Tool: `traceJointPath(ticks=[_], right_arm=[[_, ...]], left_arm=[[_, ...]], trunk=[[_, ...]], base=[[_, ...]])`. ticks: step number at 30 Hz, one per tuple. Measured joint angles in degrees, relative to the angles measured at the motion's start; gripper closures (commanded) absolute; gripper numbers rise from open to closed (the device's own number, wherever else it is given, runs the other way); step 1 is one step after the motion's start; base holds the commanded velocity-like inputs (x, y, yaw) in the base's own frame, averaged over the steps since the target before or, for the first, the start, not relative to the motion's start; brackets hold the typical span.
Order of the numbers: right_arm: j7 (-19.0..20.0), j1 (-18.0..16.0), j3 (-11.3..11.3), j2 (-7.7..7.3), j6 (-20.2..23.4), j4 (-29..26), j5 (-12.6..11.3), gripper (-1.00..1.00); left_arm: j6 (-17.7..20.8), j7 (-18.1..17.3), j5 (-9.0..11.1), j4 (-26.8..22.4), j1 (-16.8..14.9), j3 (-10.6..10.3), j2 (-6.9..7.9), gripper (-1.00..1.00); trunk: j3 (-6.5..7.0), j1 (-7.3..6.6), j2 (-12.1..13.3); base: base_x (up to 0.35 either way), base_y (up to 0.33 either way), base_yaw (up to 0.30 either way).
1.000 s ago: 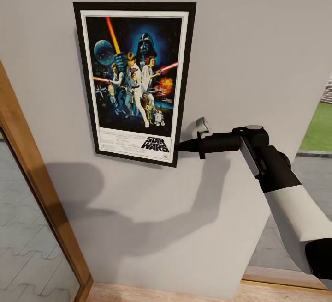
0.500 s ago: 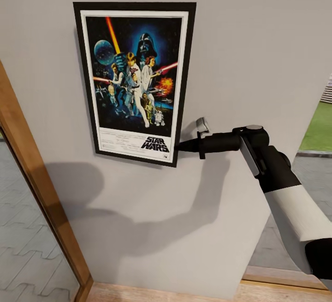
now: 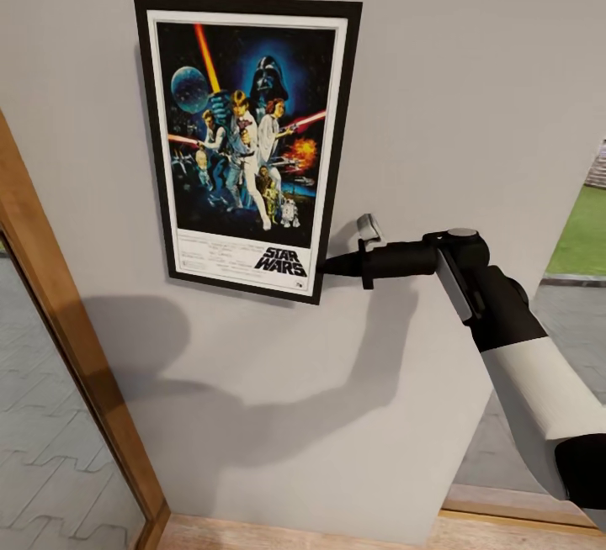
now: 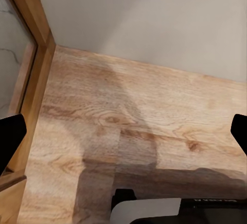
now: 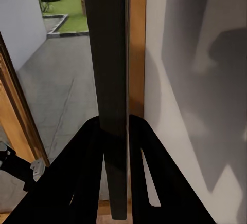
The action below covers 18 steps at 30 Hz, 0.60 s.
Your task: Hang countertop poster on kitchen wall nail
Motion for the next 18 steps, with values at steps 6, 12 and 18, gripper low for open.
traceJointPath(ticks=[6,12,18], right_arm=[[0.0,0.0,0.0,0.04,0.0,0.1,0.0,1.0],[0.0,0.0,0.0,0.08,0.0,0.5,-0.1,1.0],[0.0,0.0,-0.1,0.09,0.0,0.7,-0.1,1.0]], left_arm=[[0.0,0.0,0.0,0.0,0.0,0.0,-0.02,-1.0],[0.0,0.0,0.0,0.0,0.0,0.0,-0.02,-1.0],[0.0,0.0,0.0,0.0,0.0,0.0,-0.02,-1.0]], trunk=[[0.0,0.0,0.0],[0.0,0.0,0.0],[0.0,0.0,0.0]], base=[[0.0,0.0,0.0],[0.0,0.0,0.0],[0.0,0.0,0.0]])
